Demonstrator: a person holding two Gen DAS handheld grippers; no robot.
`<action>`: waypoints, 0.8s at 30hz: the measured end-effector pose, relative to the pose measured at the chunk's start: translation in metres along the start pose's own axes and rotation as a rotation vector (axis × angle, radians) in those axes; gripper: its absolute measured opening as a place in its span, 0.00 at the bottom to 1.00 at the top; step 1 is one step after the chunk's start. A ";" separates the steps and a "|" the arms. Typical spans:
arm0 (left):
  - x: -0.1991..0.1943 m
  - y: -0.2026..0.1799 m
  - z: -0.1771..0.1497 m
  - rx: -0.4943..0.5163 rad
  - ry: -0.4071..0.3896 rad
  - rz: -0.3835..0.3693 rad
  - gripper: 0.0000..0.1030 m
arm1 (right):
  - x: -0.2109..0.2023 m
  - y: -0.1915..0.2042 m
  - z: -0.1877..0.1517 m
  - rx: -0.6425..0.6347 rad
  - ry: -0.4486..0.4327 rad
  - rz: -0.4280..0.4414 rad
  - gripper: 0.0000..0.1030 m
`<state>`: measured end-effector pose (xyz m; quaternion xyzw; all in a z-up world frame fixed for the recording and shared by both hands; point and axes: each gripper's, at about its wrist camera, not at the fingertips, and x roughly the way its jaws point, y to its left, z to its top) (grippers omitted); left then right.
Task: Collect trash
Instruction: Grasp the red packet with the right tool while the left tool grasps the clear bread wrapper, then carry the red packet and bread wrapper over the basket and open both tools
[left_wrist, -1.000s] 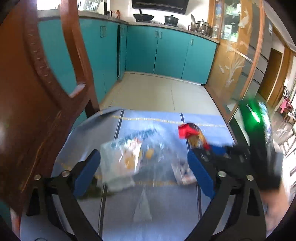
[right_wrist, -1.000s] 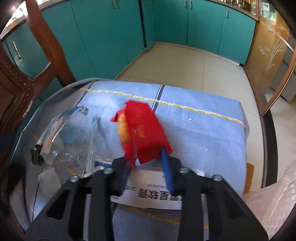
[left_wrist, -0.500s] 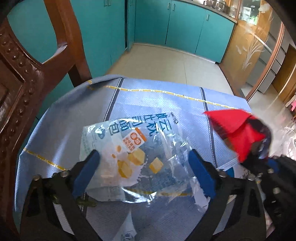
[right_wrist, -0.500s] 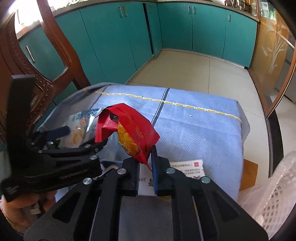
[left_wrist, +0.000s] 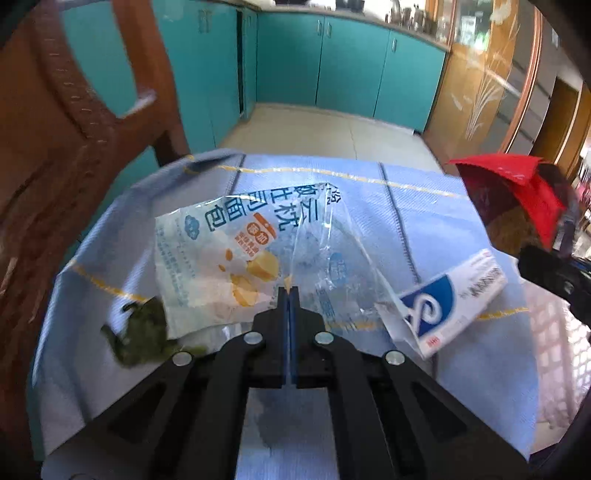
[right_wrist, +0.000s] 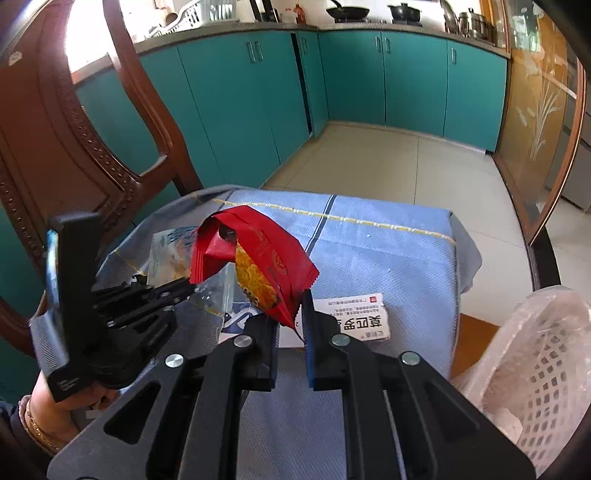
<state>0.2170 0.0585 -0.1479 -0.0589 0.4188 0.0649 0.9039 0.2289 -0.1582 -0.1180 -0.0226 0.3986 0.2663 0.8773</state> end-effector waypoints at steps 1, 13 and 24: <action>-0.009 0.002 -0.003 -0.007 -0.017 0.000 0.02 | -0.005 -0.002 -0.001 0.003 -0.010 0.003 0.12; -0.131 -0.006 -0.037 0.023 -0.231 0.032 0.02 | -0.047 -0.012 -0.025 0.007 -0.076 -0.050 0.12; -0.188 -0.055 -0.058 0.121 -0.332 -0.005 0.02 | -0.091 -0.034 -0.053 0.045 -0.155 -0.117 0.12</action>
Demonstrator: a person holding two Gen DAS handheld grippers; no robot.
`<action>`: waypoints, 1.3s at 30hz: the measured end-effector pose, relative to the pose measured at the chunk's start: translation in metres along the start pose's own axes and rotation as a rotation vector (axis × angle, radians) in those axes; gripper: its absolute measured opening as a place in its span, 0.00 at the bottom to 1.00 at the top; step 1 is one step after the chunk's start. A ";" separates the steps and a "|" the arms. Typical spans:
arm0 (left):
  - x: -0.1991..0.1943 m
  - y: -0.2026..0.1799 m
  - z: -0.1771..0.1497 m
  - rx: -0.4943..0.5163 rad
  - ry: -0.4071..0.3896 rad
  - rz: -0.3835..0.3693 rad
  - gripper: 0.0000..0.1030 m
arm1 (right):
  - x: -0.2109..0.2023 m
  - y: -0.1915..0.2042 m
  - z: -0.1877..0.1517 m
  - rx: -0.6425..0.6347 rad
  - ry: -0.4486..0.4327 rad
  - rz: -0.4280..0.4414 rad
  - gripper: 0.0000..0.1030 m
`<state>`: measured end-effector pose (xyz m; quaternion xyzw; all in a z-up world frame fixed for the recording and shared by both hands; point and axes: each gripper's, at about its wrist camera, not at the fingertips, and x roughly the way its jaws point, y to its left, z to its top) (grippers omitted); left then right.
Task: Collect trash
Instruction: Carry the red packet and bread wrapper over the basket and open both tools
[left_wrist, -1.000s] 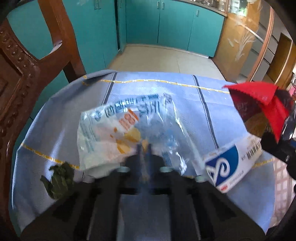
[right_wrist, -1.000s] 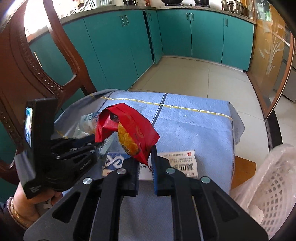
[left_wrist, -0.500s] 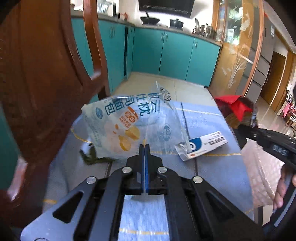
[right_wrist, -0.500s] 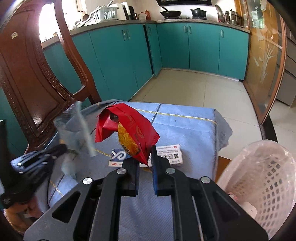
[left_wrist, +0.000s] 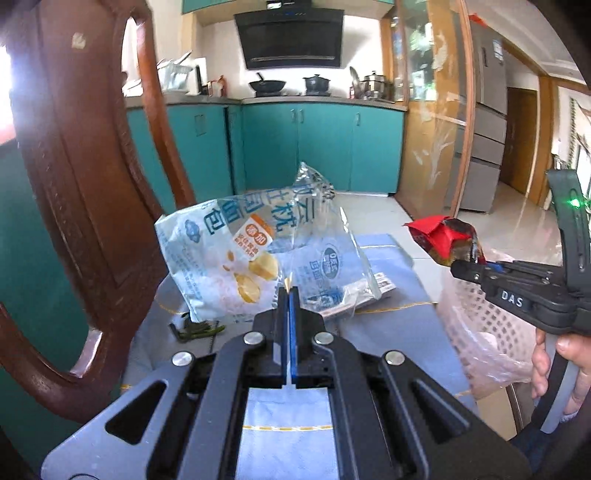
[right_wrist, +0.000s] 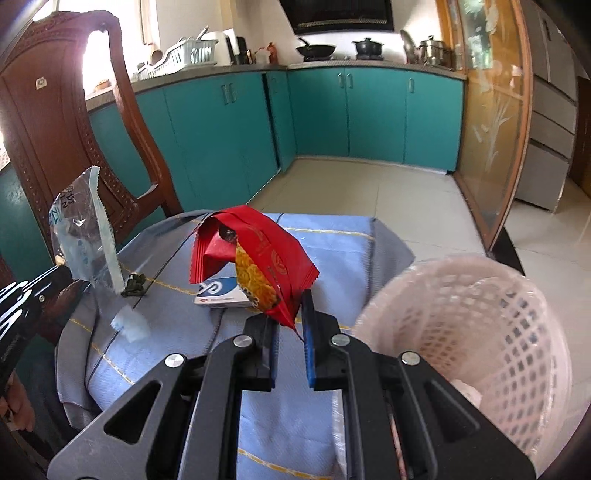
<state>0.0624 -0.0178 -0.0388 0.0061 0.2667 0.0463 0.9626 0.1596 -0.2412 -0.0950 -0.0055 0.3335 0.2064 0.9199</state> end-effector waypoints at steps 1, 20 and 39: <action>-0.002 -0.005 0.001 0.006 -0.006 -0.009 0.02 | -0.004 -0.005 -0.002 0.010 -0.008 -0.003 0.12; -0.027 -0.075 0.027 0.054 -0.097 -0.182 0.02 | -0.050 -0.073 -0.016 0.176 -0.096 -0.076 0.12; 0.058 -0.206 0.019 0.151 0.123 -0.554 0.16 | -0.051 -0.170 -0.062 0.389 0.107 -0.368 0.25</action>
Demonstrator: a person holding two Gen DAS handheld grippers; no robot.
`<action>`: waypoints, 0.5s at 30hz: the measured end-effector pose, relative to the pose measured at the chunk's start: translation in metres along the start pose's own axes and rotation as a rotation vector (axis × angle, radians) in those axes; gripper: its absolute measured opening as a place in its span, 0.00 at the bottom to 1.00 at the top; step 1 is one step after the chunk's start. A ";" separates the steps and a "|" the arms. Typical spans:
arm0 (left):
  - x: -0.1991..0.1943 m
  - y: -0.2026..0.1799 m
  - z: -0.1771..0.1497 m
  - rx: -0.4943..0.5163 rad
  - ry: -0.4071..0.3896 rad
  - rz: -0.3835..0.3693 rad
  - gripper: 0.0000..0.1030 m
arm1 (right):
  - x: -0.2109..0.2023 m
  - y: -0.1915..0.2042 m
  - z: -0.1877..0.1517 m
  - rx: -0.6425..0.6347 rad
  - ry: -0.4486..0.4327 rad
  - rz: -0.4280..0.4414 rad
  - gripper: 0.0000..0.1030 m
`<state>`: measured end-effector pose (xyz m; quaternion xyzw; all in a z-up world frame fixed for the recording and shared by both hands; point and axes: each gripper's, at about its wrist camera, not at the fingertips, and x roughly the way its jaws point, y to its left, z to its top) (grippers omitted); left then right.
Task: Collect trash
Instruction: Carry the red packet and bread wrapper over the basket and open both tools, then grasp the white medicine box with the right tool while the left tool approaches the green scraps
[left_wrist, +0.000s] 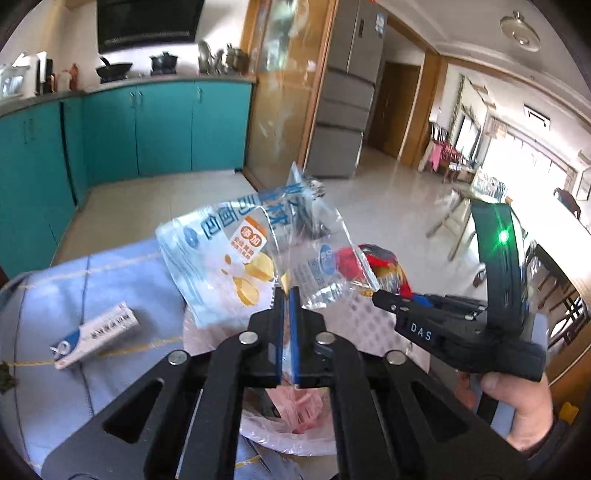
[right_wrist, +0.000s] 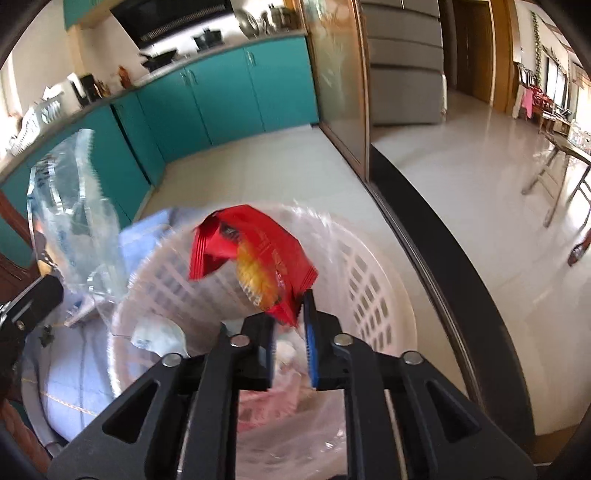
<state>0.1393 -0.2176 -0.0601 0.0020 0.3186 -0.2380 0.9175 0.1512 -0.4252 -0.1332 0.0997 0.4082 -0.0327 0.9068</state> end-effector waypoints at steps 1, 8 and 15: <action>0.003 0.000 -0.003 0.001 0.012 0.004 0.23 | 0.002 -0.001 -0.001 0.002 0.008 -0.014 0.35; -0.012 0.033 -0.011 -0.049 -0.023 0.121 0.49 | -0.003 0.002 0.002 0.028 -0.016 -0.017 0.67; -0.037 0.093 -0.031 -0.112 -0.022 0.361 0.56 | -0.003 0.015 0.016 0.037 -0.052 0.071 0.67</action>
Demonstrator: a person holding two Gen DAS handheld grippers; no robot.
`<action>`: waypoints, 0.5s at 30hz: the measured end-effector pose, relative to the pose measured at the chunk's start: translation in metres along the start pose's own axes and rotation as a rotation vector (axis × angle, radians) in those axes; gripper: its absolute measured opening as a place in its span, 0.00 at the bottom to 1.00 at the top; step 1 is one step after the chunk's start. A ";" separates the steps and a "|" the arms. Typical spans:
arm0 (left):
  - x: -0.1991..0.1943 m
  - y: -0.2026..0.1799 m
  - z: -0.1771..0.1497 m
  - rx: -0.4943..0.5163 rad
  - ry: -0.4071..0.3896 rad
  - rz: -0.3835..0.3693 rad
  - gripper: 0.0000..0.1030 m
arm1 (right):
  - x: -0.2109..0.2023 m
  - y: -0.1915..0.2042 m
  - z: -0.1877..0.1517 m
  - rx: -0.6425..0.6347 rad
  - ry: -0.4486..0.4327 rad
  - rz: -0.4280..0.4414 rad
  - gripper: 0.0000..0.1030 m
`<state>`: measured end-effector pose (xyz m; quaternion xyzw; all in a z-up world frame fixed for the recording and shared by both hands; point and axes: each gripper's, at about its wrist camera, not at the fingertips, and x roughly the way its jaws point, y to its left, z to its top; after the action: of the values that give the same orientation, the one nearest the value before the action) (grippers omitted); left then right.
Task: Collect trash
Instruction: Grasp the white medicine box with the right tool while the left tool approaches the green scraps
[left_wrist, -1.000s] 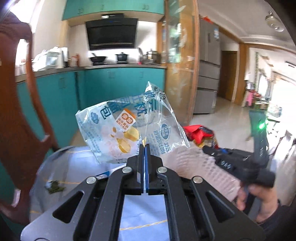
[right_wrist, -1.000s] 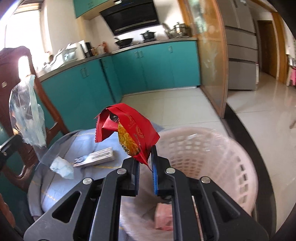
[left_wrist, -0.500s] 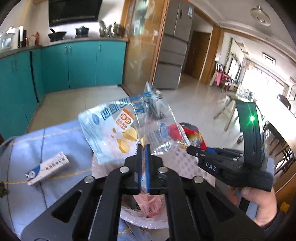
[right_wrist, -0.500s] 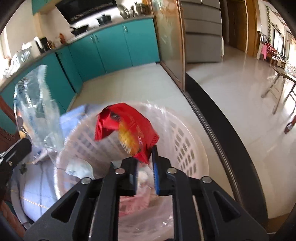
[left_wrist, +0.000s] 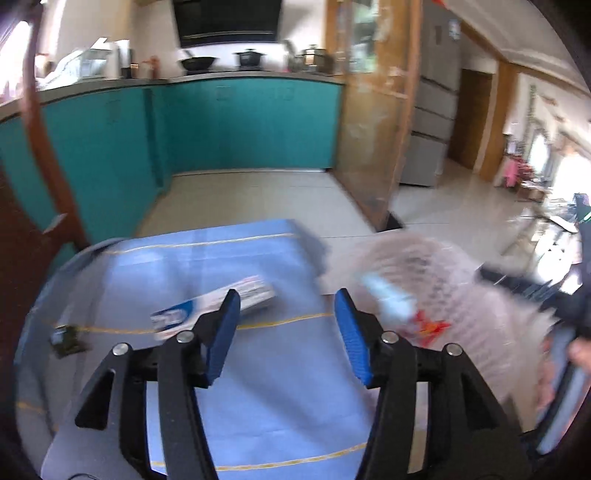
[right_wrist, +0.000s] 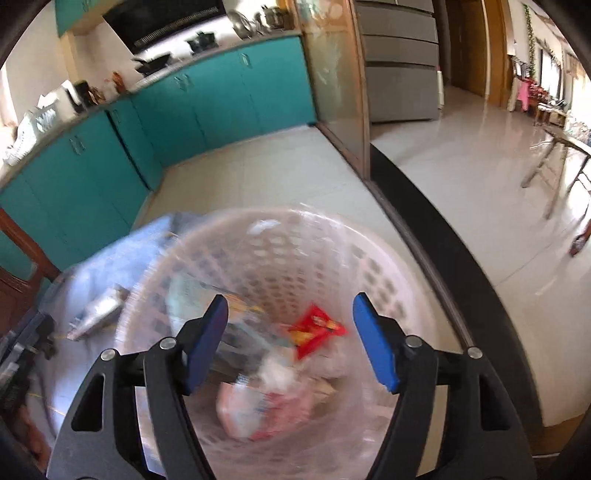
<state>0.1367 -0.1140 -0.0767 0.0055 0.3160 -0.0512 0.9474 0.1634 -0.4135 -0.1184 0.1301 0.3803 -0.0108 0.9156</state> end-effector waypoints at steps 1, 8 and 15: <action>-0.002 0.012 -0.007 0.004 0.001 0.053 0.58 | -0.004 0.006 0.002 -0.006 -0.029 0.040 0.67; -0.005 0.086 -0.046 -0.060 0.119 0.204 0.62 | 0.000 0.117 -0.003 -0.318 -0.063 0.223 0.73; 0.000 0.141 -0.058 -0.140 0.174 0.255 0.67 | 0.059 0.226 -0.008 -0.434 0.102 0.346 0.73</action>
<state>0.1165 0.0288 -0.1258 -0.0159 0.3962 0.0922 0.9134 0.2268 -0.1889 -0.1135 -0.0054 0.3914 0.2340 0.8900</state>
